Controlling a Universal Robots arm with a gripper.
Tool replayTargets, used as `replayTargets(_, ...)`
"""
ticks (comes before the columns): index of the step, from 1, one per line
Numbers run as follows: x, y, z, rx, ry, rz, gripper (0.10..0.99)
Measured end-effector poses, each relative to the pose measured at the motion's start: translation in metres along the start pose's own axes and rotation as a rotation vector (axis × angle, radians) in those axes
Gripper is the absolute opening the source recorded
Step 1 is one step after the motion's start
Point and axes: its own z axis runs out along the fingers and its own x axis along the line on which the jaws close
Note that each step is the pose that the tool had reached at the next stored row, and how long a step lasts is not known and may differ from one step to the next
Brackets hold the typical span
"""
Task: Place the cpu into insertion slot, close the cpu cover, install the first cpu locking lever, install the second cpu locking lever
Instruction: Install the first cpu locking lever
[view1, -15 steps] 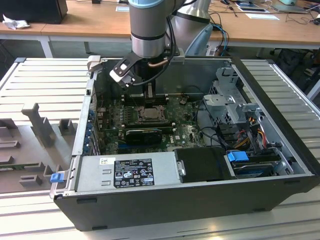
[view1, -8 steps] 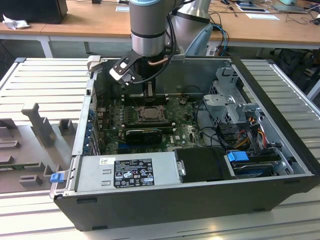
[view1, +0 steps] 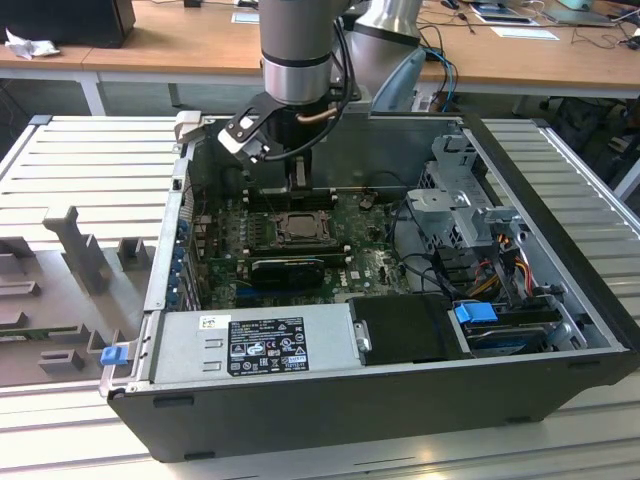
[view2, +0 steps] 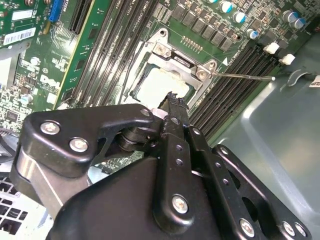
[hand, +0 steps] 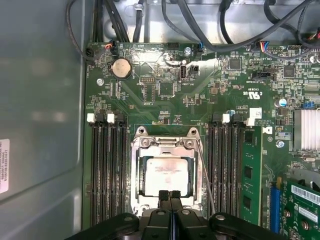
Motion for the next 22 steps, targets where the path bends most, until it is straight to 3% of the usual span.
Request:
replayTargets(13, 0.0005, 0.0009, -0.0227, 0.0, -0.0001, 0.0, 0.106)
replayTargets(17, 0.0007, 0.0011, -0.0266, 0.0, 0.0002, -0.003, 0.106)
replayTargets(22, 0.0007, 0.001, -0.0266, 0.004, 0.0057, -0.173, 0.106)
